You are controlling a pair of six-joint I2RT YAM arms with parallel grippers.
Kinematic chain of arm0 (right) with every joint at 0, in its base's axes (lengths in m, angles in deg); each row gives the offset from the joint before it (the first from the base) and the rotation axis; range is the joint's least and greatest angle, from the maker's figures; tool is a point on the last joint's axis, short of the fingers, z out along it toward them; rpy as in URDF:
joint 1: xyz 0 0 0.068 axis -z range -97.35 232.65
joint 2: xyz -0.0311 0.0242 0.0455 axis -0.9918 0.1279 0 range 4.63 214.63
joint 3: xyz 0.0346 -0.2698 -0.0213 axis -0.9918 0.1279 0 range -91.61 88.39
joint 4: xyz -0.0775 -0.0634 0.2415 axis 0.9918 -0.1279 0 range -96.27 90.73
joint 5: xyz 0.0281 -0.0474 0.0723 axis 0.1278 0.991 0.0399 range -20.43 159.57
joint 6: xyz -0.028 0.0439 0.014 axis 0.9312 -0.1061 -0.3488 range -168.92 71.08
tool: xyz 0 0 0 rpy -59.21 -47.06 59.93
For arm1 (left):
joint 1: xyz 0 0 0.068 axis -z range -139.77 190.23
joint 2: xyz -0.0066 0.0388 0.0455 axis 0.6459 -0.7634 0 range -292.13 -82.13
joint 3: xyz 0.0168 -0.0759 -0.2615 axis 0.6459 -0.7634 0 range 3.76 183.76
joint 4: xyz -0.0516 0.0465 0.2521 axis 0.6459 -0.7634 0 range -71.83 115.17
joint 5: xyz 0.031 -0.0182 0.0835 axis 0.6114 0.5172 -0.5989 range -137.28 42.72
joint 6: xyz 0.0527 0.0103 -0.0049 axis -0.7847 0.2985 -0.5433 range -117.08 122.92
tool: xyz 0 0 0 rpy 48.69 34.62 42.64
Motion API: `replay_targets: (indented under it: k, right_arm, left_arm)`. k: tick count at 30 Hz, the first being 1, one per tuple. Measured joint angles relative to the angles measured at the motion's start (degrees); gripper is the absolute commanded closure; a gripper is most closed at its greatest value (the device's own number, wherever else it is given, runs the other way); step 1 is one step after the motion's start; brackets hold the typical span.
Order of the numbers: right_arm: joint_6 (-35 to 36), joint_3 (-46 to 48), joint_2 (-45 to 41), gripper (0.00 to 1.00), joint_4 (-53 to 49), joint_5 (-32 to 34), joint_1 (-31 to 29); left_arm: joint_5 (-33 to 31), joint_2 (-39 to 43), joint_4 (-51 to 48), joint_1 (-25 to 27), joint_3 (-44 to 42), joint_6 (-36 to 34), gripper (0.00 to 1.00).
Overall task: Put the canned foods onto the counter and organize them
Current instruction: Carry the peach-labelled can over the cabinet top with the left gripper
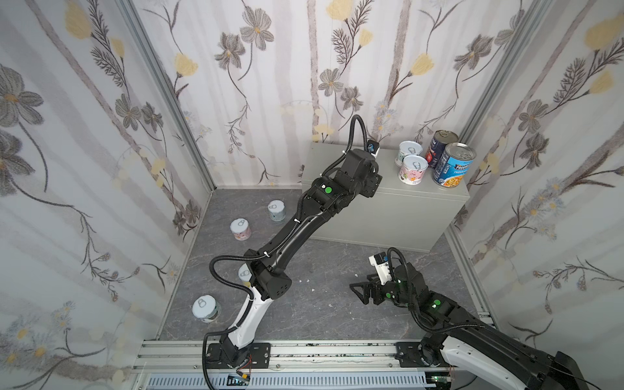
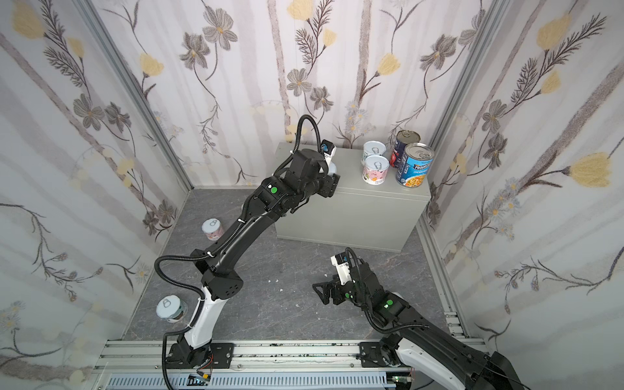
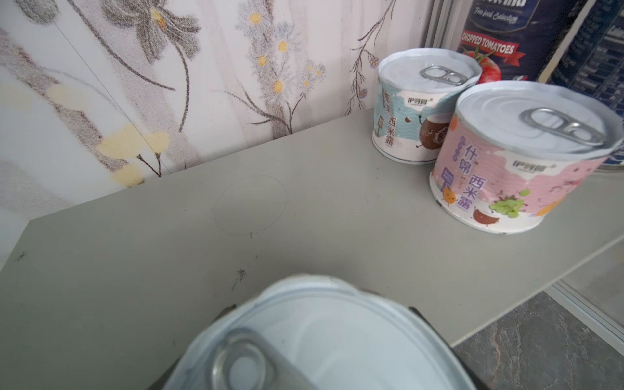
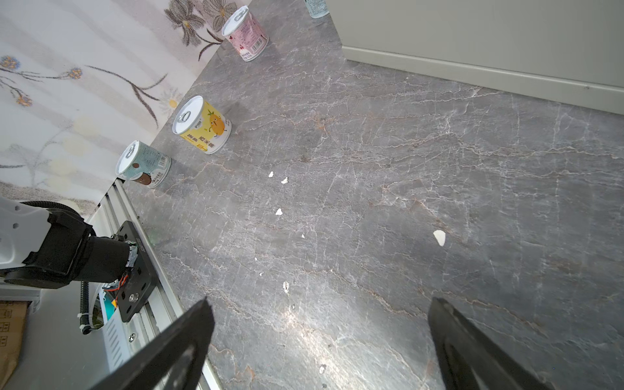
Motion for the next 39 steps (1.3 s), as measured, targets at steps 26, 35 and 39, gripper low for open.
replay_targets:
  k: [26,35,39]
  right_arm:
    - [-1.1,0.8,0.0,0.00,1.1,-0.5,-2.1]
    - [-1.5,0.8,-2.0,0.00,0.6,0.4,-2.8]
    - [-1.7,-0.2,-2.7,0.00,-1.4,1.6,-3.1]
  left_arm:
    - [-1.3,-5.0,9.5,-0.2,0.5,-2.5,0.06]
    - [-0.2,-3.1,12.0,0.0,0.5,-3.1,0.00]
    - [0.1,1.1,12.9,1.1,0.1,-3.9,0.00]
